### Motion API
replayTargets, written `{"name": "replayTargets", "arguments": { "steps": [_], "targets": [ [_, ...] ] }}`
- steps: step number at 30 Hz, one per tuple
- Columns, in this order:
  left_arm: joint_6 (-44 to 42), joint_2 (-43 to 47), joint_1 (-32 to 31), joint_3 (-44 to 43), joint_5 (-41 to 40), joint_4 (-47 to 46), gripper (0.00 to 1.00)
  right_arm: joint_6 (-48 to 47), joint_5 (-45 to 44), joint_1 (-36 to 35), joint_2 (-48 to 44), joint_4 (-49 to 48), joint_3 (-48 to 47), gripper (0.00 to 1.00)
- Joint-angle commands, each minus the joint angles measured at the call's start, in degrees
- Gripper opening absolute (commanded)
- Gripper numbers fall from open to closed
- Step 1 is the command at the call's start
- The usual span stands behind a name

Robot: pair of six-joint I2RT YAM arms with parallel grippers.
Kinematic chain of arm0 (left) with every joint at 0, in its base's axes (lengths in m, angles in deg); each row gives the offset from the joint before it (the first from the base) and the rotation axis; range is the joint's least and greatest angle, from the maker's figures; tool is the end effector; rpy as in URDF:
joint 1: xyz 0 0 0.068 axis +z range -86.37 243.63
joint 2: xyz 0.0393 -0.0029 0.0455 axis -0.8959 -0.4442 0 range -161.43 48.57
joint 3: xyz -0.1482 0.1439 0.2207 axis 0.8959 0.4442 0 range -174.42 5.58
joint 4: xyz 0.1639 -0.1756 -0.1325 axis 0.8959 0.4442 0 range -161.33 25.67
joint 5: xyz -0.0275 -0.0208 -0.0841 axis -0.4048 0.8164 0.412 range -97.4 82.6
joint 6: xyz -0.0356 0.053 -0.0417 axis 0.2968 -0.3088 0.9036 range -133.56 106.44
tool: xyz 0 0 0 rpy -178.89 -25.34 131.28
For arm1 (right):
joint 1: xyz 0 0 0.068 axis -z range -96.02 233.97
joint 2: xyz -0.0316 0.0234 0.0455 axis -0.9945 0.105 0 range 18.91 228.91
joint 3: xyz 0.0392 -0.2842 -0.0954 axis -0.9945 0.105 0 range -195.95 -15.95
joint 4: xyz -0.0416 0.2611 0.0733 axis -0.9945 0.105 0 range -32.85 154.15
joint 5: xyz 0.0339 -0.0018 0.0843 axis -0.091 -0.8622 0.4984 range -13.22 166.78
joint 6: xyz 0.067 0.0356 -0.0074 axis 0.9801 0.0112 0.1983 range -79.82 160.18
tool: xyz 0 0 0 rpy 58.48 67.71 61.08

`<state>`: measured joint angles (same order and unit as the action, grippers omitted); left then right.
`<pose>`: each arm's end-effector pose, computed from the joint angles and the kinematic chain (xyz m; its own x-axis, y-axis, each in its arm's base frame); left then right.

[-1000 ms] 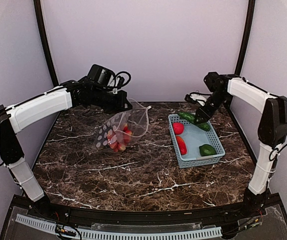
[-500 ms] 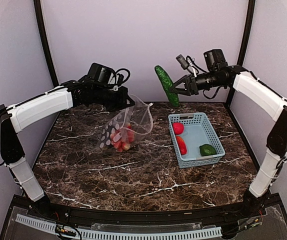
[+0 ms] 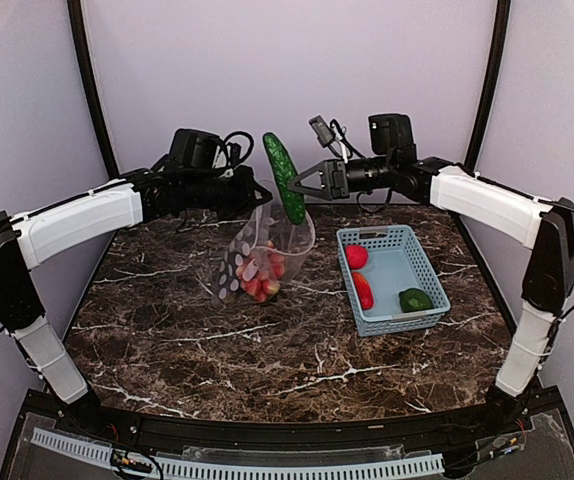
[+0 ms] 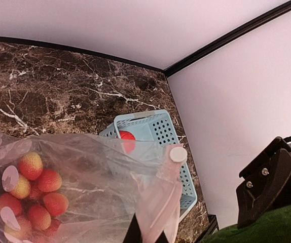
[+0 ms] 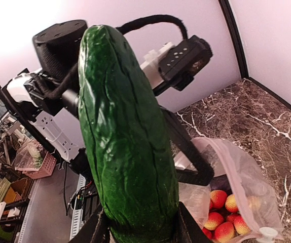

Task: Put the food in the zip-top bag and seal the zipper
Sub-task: Place the fake vegetable in the zipper food storage bag.

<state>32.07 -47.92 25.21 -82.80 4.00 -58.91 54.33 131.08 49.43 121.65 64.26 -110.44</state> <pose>0.3419 -0.2875 0.3807 -0.7313 -0.3144 -0.6053 0.3309 0.6125 -0.7179 0.3469 0.3024 0.3933 -0.4503 -0.1367 -0.8824 -0.8929 0.0722 0.4444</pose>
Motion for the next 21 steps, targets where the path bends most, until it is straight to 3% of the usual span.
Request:
{"name": "replayTargets", "arguments": {
  "steps": [1,13,21],
  "targets": [
    [5.16,5.47,-0.04,4.14,-2.35,-7.02,0.01,4.04,-3.12,-0.43,3.04,-6.62,0.1,0.33],
    [9.13,8.75,0.01,10.23,-4.65,-13.91,0.01,-1.49,-10.48,-1.66,1.95,-4.54,2.37,0.61],
    [7.87,9.54,0.3,12.05,-4.76,-14.2,0.01,-10.17,-15.97,-1.5,-4.65,5.05,3.16,0.62]
  ]
}}
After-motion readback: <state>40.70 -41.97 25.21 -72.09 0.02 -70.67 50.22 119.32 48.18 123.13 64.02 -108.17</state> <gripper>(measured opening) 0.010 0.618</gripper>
